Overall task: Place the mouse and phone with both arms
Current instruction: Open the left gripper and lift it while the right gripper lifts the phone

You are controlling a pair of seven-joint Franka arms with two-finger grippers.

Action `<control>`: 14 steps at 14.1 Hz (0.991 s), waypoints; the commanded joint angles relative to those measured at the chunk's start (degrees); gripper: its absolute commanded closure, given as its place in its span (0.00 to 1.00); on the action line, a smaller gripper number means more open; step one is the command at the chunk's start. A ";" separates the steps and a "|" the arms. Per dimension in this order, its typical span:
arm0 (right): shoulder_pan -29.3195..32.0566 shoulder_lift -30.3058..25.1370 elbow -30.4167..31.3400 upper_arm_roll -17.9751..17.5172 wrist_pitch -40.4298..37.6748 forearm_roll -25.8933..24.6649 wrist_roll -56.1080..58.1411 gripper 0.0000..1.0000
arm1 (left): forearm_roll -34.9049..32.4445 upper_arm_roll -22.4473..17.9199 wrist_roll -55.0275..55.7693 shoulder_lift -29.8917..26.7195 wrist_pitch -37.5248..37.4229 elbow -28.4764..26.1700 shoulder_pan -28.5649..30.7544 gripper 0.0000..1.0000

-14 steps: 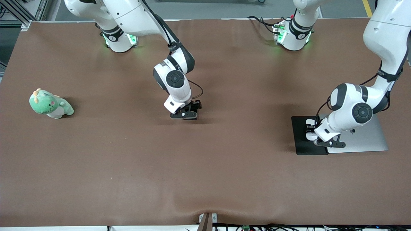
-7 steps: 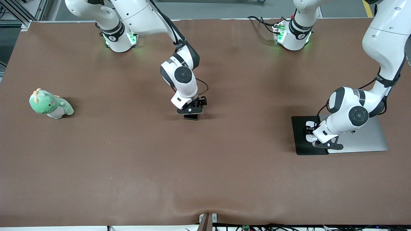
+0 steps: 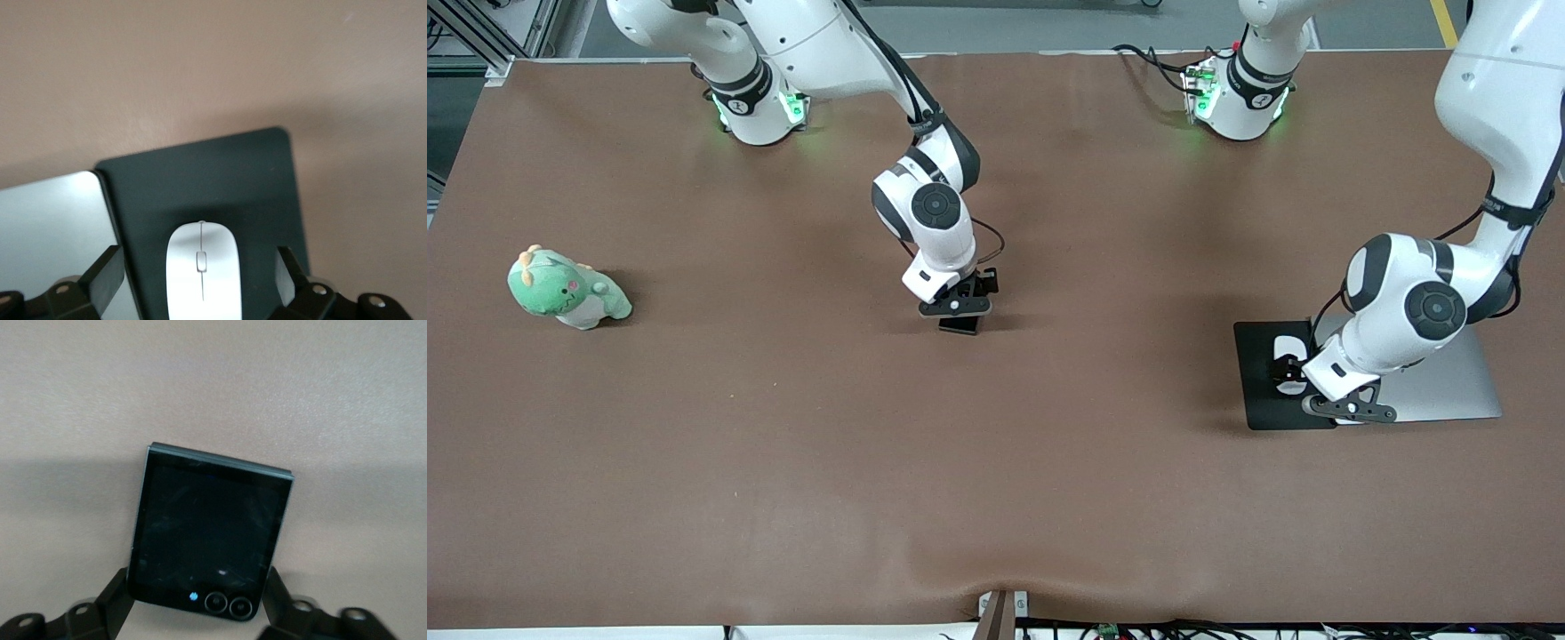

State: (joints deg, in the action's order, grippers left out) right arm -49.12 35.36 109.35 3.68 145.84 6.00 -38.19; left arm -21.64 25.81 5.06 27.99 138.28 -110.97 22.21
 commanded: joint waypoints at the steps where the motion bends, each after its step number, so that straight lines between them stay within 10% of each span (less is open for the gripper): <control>1: 0.60 -0.81 -0.37 0.71 -2.12 -0.81 -0.39 1.00 | 0.71 -0.41 1.88 -7.67 -4.50 -1.45 -3.65 0.00; 8: 16.93 -17.41 -1.24 0.72 -26.29 -0.46 15.14 1.00 | 19.16 -14.46 0.31 -24.37 -17.23 -0.31 -21.66 0.00; 14: 32.83 -23.40 -1.42 0.72 -37.81 -0.20 29.21 1.00 | 24.71 -21.68 0.12 -25.88 -38.67 16.55 -29.77 0.00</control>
State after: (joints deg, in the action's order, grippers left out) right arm -20.97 14.30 106.39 5.72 110.00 5.87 -11.71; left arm 0.85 5.48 6.26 1.02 105.57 -100.62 -6.46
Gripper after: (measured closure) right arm 0.181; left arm 0.000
